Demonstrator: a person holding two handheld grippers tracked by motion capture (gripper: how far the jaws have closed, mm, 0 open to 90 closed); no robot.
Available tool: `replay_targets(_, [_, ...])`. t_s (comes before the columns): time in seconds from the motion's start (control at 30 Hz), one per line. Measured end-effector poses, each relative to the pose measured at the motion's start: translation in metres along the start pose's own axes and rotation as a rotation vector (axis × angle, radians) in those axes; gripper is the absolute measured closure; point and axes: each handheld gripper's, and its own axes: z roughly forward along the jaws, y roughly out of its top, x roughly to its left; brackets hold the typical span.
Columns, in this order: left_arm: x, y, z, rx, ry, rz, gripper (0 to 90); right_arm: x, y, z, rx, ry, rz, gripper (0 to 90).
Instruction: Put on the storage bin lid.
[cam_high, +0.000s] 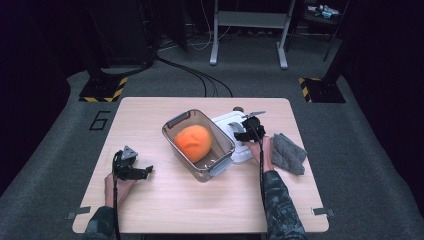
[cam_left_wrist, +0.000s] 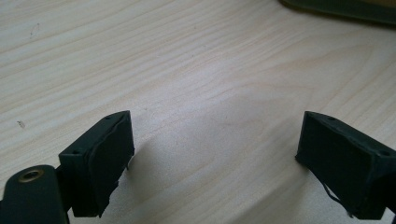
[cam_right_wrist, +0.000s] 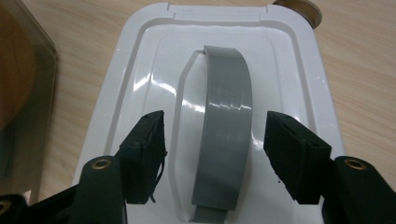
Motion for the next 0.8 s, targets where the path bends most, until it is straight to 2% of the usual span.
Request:
replay_targets(0.13, [0.0,0.0,0.0,0.007,-0.005,0.002,10.7,0.0,0.006,0.006,0.012,-0.004,0.019,47.5])
replay_targets(0.3, [0.0,0.0,-0.001,0.008,-0.004,0.005,10.7,0.002,0.007,0.012,0.024,-0.044,0.008,59.7])
replay_targets(0.37, [0.0,0.0,0.0,0.006,-0.004,0.004,10.8,0.0,0.006,0.013,0.024,-0.043,0.021,64.2])
replay_targets(0.43, [0.0,0.0,-0.001,0.008,-0.005,0.007,10.8,-0.002,0.005,0.013,0.019,-0.029,0.038,64.8])
replay_targets(0.57, [-0.001,0.0,-0.001,0.008,-0.001,0.011,10.8,-0.003,0.005,0.013,0.012,-0.032,0.066,66.2])
replay_targets(0.8, [-0.001,0.0,-0.001,0.005,0.002,0.015,10.8,-0.003,0.005,0.012,-0.001,-0.034,0.078,66.6])
